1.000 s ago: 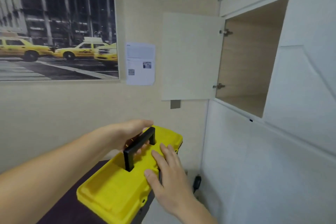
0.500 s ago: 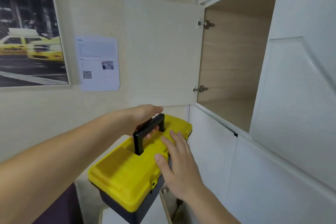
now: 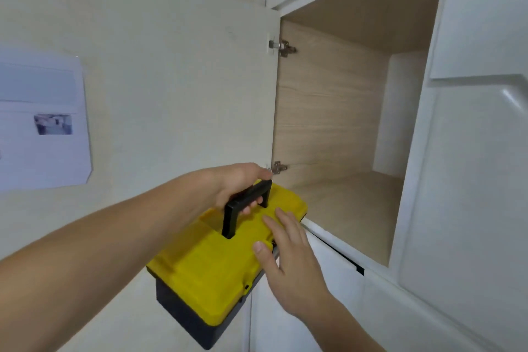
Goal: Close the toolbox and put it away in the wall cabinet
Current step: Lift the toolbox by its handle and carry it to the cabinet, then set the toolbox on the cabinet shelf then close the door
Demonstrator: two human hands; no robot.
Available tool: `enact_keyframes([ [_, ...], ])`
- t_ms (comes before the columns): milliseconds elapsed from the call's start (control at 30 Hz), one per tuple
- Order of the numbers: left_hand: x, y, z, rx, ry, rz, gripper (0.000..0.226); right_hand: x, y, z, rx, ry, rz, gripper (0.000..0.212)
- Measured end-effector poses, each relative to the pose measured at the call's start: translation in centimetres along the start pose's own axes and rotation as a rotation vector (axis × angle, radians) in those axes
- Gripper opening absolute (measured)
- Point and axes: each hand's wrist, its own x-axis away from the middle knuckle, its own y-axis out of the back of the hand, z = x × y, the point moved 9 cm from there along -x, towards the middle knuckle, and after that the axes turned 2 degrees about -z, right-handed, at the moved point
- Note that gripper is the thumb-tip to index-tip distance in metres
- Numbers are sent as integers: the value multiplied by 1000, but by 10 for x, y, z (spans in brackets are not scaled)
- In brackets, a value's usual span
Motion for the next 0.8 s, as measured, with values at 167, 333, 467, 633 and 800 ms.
enact_keyframes([
  [167,-69,-14,-67,-77,-135,58,25,-65,27,-49,59,-71,-79,66],
  [333,-121,-39,-126,-82,-213,90,19,-115,61,-105,177,-122,-52,64],
  [467,-162,-70,-162,-128,-255,100,18,-140,81,-144,301,-219,-54,68],
  [633,-213,-110,-198,-202,-306,141,20,-167,91,-198,409,-441,5,67],
  [800,-264,-145,-221,-202,-349,205,13,-184,90,-243,451,-684,8,62],
])
